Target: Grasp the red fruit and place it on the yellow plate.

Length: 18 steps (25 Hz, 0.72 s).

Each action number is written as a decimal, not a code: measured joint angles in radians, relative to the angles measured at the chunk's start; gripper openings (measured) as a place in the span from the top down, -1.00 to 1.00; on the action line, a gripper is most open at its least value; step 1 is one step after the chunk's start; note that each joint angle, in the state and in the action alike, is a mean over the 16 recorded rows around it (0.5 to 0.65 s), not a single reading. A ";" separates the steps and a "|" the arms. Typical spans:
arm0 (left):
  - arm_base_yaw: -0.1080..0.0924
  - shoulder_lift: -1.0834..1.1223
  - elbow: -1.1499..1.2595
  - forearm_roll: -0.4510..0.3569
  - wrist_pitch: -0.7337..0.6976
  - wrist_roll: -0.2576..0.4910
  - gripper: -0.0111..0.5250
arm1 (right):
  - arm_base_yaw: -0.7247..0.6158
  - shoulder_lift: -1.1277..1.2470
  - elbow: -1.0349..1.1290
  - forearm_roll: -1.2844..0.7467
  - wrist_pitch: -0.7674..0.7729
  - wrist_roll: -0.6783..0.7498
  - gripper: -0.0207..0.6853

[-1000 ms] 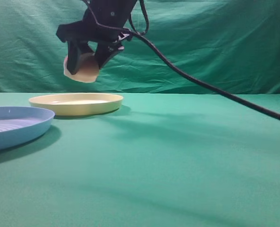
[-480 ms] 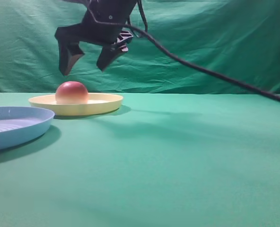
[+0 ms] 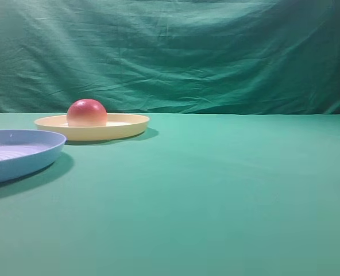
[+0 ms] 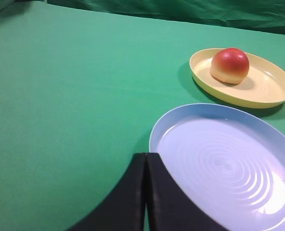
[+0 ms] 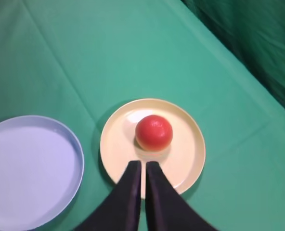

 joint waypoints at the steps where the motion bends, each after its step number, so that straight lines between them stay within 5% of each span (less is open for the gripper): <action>1: 0.000 0.000 0.000 0.000 0.000 0.000 0.96 | 0.000 -0.009 0.000 -0.002 0.022 0.011 0.94; 18: 0.000 0.000 0.000 0.000 0.000 0.000 0.96 | -0.045 -0.272 0.025 -0.082 0.258 0.214 0.94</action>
